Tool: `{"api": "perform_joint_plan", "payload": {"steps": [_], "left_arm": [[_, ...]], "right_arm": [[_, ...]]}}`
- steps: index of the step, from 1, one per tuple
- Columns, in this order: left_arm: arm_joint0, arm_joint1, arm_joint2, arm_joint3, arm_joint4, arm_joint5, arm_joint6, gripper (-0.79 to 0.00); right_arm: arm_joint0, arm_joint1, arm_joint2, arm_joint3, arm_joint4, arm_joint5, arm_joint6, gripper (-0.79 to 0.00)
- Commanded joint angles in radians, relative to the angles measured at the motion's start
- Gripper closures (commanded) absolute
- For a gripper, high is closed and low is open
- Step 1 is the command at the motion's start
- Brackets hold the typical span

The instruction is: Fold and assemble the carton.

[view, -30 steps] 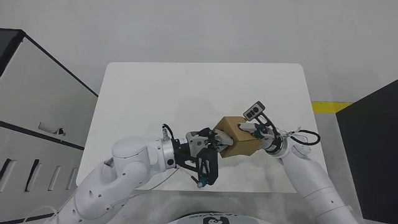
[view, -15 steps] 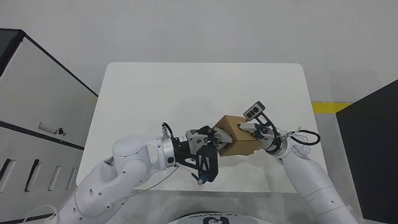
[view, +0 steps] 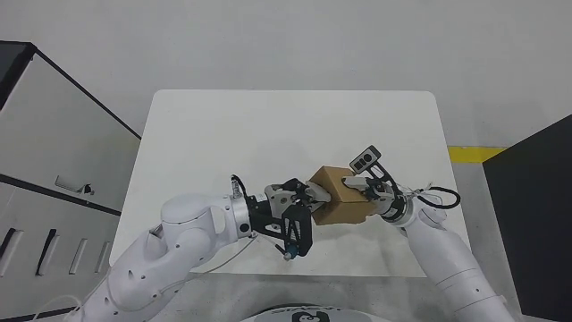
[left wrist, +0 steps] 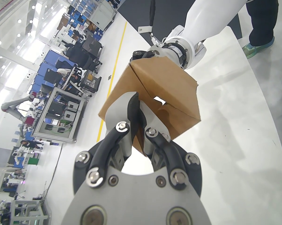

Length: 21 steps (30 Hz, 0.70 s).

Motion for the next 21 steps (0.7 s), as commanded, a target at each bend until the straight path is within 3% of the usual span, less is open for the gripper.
{"api": "perform_joint_plan", "payload": {"steps": [1,21], "left_arm": [[0.002,0.001,0.001,-0.002,0.002,-0.004,0.001,0.000],[-0.028,-0.006,0.038,0.017,0.001,-0.001,0.000,0.000]], "right_arm": [[0.000,0.000,0.000,0.000,0.000,0.000,0.000,0.000],[0.000,0.000,0.000,0.000,0.000,0.000,0.000,0.000]]}}
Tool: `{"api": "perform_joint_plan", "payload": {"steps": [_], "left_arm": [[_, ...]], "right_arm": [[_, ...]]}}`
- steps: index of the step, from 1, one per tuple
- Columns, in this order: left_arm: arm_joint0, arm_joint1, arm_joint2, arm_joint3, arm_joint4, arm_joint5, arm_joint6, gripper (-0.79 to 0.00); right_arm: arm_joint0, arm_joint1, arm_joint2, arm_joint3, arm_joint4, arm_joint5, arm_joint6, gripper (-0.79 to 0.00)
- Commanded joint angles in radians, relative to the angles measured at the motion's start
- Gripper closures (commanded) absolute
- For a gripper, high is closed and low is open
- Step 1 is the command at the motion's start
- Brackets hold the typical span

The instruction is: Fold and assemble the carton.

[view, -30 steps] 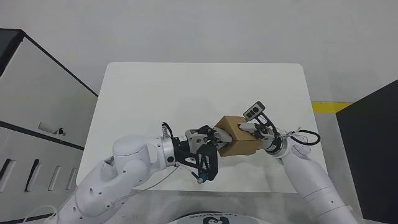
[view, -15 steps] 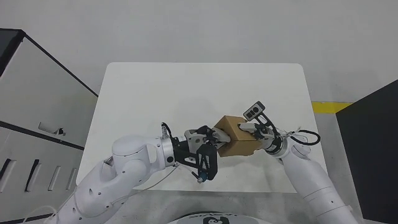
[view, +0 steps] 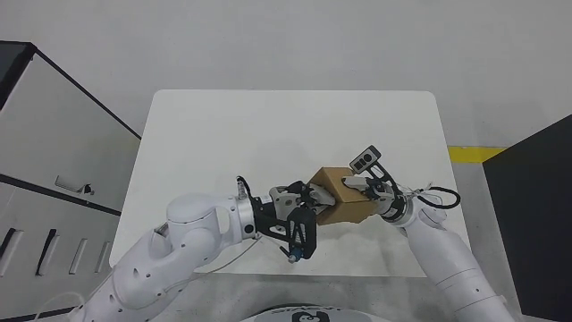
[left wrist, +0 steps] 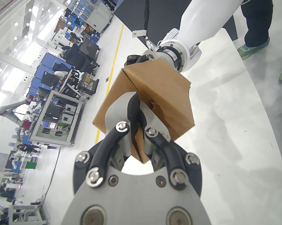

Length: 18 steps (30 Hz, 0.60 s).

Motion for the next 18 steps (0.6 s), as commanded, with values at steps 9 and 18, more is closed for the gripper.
{"api": "perform_joint_plan", "payload": {"steps": [9,18], "left_arm": [[0.023,0.008,-0.063,-0.015,-0.031,0.014,0.001,0.000],[0.068,0.020,-0.147,-0.035,-0.067,0.023,0.042,0.000]], "right_arm": [[0.000,0.000,0.000,0.000,0.000,0.000,0.000,0.000],[-0.007,0.000,0.002,-0.021,-0.002,0.004,-0.028,0.000]]}}
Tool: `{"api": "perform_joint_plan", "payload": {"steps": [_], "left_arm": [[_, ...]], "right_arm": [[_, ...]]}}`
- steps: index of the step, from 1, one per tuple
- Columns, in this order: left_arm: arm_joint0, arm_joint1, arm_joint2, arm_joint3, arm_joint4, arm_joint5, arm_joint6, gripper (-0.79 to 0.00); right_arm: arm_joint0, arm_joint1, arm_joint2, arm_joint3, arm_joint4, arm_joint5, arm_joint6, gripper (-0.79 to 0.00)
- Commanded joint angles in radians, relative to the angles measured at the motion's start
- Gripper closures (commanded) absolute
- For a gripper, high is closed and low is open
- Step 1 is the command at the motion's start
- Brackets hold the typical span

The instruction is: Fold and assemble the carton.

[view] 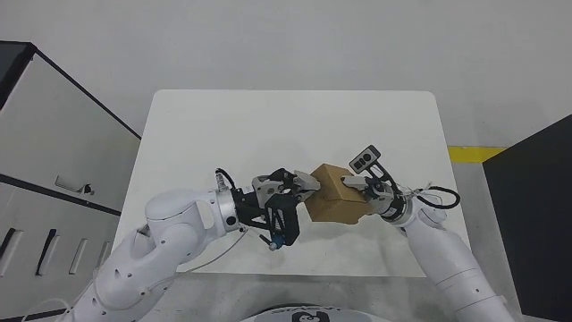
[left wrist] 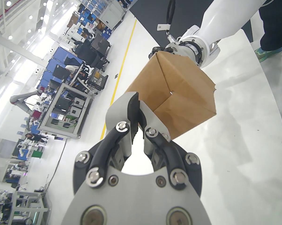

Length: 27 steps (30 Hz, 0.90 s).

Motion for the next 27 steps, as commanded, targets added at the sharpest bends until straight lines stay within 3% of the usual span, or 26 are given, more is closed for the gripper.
{"api": "perform_joint_plan", "payload": {"steps": [1,10,27], "left_arm": [[0.008,0.002,-0.016,-0.002,-0.013,0.001,0.017,0.000],[0.036,0.010,-0.090,0.005,-0.086,0.006,0.106,0.000],[0.098,0.025,-0.228,0.009,-0.114,0.008,0.125,0.000]], "right_arm": [[-0.003,0.001,0.004,-0.004,0.005,0.003,0.005,0.000],[0.014,-0.001,0.014,0.027,0.088,0.029,0.125,0.000],[0.058,0.010,0.035,0.049,0.125,0.048,0.129,0.000]]}}
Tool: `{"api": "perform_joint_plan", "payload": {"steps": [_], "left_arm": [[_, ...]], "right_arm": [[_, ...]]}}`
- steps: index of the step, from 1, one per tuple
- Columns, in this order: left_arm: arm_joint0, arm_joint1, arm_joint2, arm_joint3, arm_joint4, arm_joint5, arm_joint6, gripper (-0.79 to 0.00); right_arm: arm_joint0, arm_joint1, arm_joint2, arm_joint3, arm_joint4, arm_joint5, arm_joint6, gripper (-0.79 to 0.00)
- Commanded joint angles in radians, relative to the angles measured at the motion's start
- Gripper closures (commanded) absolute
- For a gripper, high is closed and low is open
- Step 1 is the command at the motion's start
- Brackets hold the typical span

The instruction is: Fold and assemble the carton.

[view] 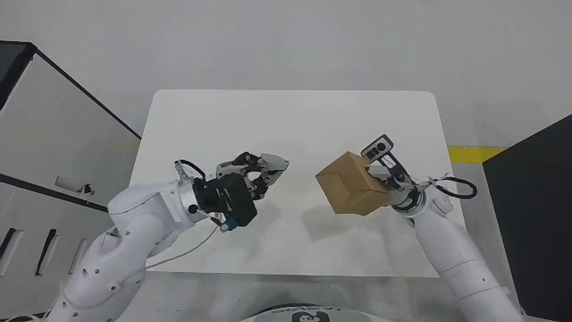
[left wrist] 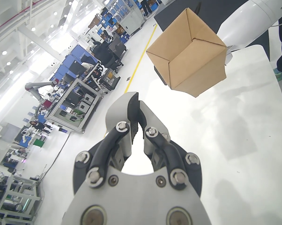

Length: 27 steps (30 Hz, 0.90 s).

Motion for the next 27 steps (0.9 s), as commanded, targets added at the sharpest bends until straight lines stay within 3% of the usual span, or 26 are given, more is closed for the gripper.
{"api": "perform_joint_plan", "payload": {"steps": [1,3,4,5,6,14,17,22,27], "left_arm": [[0.003,0.001,-0.013,-0.003,-0.002,-0.003,0.000,0.000],[0.006,0.003,-0.022,-0.005,-0.003,-0.016,-0.002,-0.031],[0.006,0.004,-0.021,-0.005,-0.004,-0.032,-0.004,-0.326],[0.003,0.004,-0.013,-0.006,-0.005,-0.047,-0.007,-0.474],[0.003,0.004,-0.013,-0.006,-0.005,-0.047,-0.007,-0.785],[0.004,0.004,-0.015,-0.005,-0.010,-0.041,-0.008,-0.785],[0.014,0.007,-0.058,0.013,-0.064,-0.071,0.001,-0.785],[0.050,0.023,-0.180,0.061,-0.173,-0.236,0.002,-0.785],[0.095,0.034,-0.300,0.093,-0.275,-0.340,-0.015,-0.785]], "right_arm": [[0.000,0.000,0.001,0.000,0.000,-0.001,0.000,0.000],[0.000,0.000,0.001,0.000,0.000,-0.001,0.000,0.000],[0.000,0.000,0.001,0.000,0.000,-0.001,0.000,0.000],[0.000,0.000,0.001,0.000,0.000,-0.001,0.000,0.000],[0.000,0.000,0.001,0.000,0.000,-0.001,0.000,0.000],[0.000,0.000,0.001,0.000,0.000,-0.001,0.000,0.000],[0.002,0.001,0.009,-0.011,-0.015,-0.017,-0.021,0.000],[0.011,0.026,0.101,-0.066,-0.284,-0.167,-0.057,0.000],[0.017,0.049,0.177,-0.184,-0.555,-0.277,-0.104,0.000]]}}
